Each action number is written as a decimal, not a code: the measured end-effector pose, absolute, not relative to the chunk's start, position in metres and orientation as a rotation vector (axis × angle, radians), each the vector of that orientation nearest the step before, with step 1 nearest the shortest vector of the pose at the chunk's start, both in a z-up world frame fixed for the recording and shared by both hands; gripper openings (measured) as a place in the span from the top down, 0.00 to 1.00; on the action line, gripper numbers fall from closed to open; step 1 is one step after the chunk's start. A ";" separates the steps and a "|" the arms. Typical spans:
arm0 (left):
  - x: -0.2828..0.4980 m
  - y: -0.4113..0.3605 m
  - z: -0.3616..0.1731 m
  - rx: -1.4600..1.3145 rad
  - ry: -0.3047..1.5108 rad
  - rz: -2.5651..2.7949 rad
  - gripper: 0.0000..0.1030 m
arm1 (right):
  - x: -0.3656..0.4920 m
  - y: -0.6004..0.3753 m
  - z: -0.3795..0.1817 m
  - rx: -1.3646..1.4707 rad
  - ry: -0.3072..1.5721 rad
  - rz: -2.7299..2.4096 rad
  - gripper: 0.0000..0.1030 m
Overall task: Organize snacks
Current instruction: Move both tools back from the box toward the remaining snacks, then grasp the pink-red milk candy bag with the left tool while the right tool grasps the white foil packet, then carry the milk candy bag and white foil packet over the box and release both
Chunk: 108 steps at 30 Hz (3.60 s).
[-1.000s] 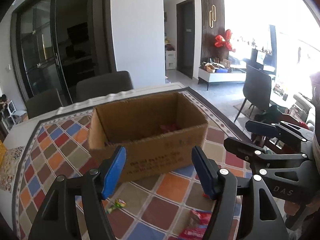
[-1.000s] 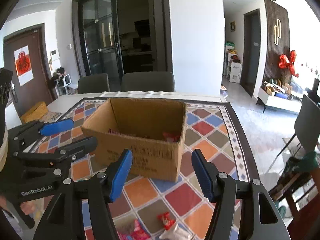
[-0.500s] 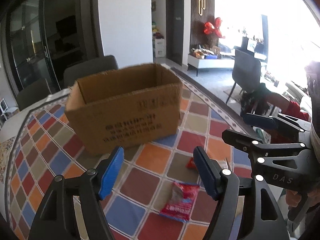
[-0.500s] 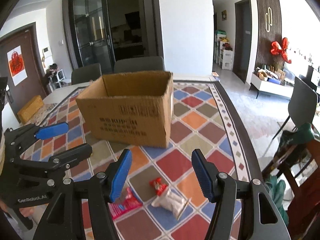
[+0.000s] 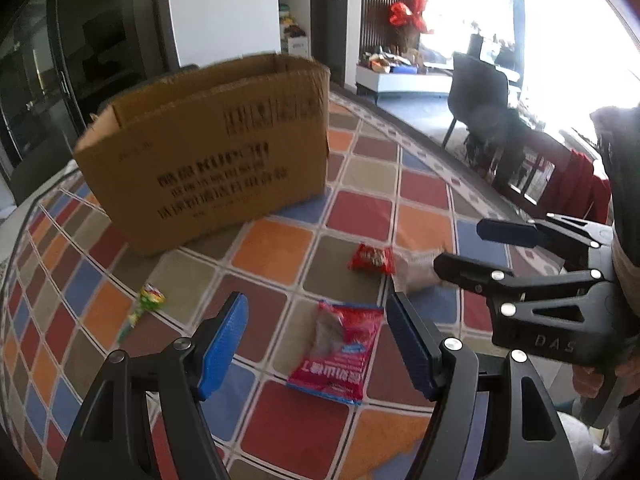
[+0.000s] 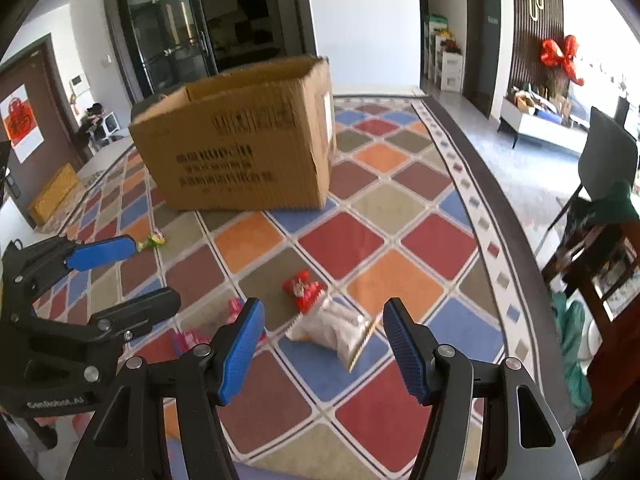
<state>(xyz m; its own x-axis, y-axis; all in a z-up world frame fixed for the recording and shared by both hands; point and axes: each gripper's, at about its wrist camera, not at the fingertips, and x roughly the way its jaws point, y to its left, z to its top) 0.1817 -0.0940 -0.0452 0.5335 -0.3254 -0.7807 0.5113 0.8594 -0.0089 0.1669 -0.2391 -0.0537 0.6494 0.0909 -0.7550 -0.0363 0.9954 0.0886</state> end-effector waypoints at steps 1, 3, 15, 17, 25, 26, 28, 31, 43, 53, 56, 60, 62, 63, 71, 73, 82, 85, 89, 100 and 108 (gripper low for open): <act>0.182 -0.095 -0.050 0.236 0.889 -0.508 0.31 | 0.167 -0.240 -0.058 0.073 0.869 0.068 0.39; 0.182 -0.097 -0.057 0.244 0.910 -0.517 0.31 | 0.168 -0.242 -0.065 0.082 0.883 0.060 0.39; 0.189 -0.103 -0.096 0.256 1.026 -0.545 0.31 | 0.174 -0.242 -0.094 0.114 0.938 0.057 0.39; 0.190 -0.105 -0.099 0.258 1.033 -0.547 0.31 | 0.175 -0.243 -0.097 0.118 0.948 0.056 0.39; 0.197 -0.111 -0.113 0.241 1.063 -0.533 0.38 | 0.182 -0.243 -0.103 0.137 0.967 0.069 0.39; 0.197 -0.111 -0.114 0.238 1.065 -0.528 0.39 | 0.184 -0.242 -0.104 0.137 0.966 0.071 0.39; 0.196 -0.111 -0.114 0.244 1.054 -0.521 0.44 | 0.186 -0.241 -0.105 0.135 0.970 0.067 0.39; 0.196 -0.109 -0.113 0.241 1.043 -0.517 0.55 | 0.189 -0.241 -0.107 0.136 0.974 0.066 0.39; 0.204 -0.102 -0.104 0.143 1.041 -0.509 0.61 | 0.195 -0.237 -0.112 0.128 0.987 0.059 0.46; 0.204 -0.101 -0.082 0.096 0.983 -0.492 0.61 | 0.186 -0.238 -0.102 0.146 0.954 0.049 0.51; 0.203 -0.099 -0.074 0.085 0.963 -0.487 0.61 | 0.182 -0.237 -0.093 0.132 0.926 0.043 0.51; 0.200 -0.095 -0.062 0.076 0.929 -0.483 0.61 | 0.180 -0.235 -0.081 0.126 0.899 0.054 0.51; 0.199 -0.092 -0.055 0.068 0.908 -0.481 0.61 | 0.179 -0.234 -0.075 0.122 0.884 0.057 0.51; 0.199 -0.091 -0.052 0.067 0.902 -0.480 0.61 | 0.179 -0.233 -0.072 0.120 0.876 0.060 0.51; 0.204 -0.076 -0.021 0.047 0.809 -0.450 0.61 | 0.182 -0.227 -0.047 0.109 0.811 0.082 0.51; 0.207 -0.072 -0.013 0.044 0.789 -0.439 0.61 | 0.185 -0.225 -0.040 0.108 0.793 0.092 0.51; 0.228 -0.055 0.022 0.025 0.707 -0.394 0.61 | 0.209 -0.210 -0.005 0.087 0.704 0.133 0.51; 0.236 -0.049 0.034 0.027 0.680 -0.378 0.61 | 0.218 -0.206 0.007 0.083 0.678 0.148 0.51; 0.245 -0.042 0.048 0.037 0.650 -0.361 0.61 | 0.231 -0.199 0.024 0.058 0.637 0.163 0.51; 0.284 -0.030 0.078 0.081 0.593 -0.333 0.61 | 0.274 -0.187 0.053 0.034 0.604 0.193 0.51; 0.315 -0.028 0.081 0.131 0.597 -0.327 0.61 | 0.306 -0.177 0.059 0.003 0.614 0.199 0.50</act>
<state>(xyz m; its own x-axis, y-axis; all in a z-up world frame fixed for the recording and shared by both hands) 0.3148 -0.0278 0.0811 0.7774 -0.2642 -0.5708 0.3392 0.9403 0.0269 0.3060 -0.1768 0.0591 0.7991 0.1863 -0.5716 -0.1844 0.9809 0.0618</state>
